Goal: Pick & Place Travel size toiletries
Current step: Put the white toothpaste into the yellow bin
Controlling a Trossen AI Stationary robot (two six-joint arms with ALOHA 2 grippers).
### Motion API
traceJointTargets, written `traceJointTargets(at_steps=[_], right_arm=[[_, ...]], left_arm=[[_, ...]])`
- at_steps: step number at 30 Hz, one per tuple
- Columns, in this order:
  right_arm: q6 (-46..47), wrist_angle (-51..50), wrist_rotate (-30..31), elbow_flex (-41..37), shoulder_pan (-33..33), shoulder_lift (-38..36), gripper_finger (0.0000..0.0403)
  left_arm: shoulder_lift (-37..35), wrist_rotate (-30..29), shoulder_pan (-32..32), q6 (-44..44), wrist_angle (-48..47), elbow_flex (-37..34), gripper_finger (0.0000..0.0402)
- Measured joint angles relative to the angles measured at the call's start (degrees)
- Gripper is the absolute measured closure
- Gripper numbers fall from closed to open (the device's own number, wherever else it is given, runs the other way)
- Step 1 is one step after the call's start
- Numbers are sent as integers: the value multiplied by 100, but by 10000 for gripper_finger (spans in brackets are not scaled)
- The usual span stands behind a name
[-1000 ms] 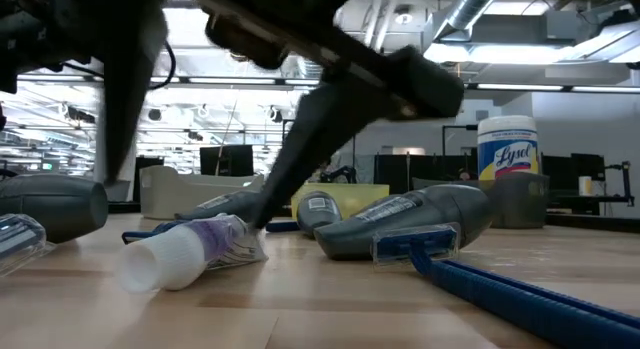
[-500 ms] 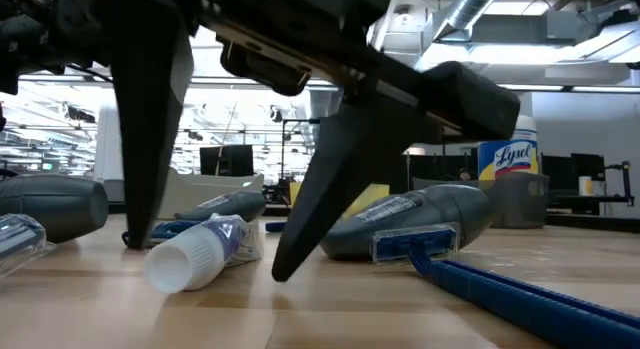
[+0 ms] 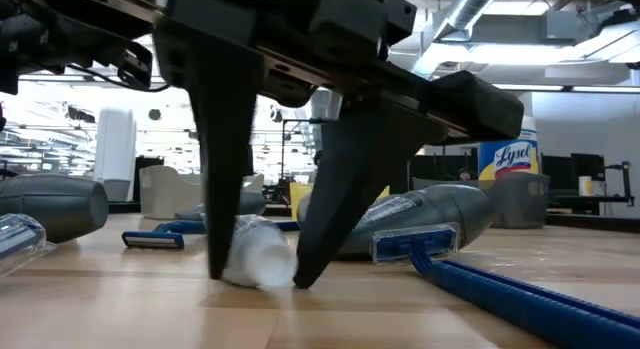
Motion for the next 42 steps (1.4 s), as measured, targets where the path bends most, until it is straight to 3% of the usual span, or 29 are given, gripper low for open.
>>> traceJointTargets(at_steps=[9,19,26,34,42], right_arm=[[-548,-35,-188,0,-42,-7,337],[-1182,-76,-304,93,-223,-424,347],[-1804,-720,410,94,-627,-1304,348],[-2929,-2099,1275,94,-1687,-2264,349],[-5354,-2456,1365,94,-3556,-2518,349]], left_arm=[[0,0,1,0,30,-1,401],[0,0,0,0,45,0,401],[-2,0,2,0,78,-2,401],[35,0,2,0,130,0,401],[92,0,2,93,202,-2,401]])
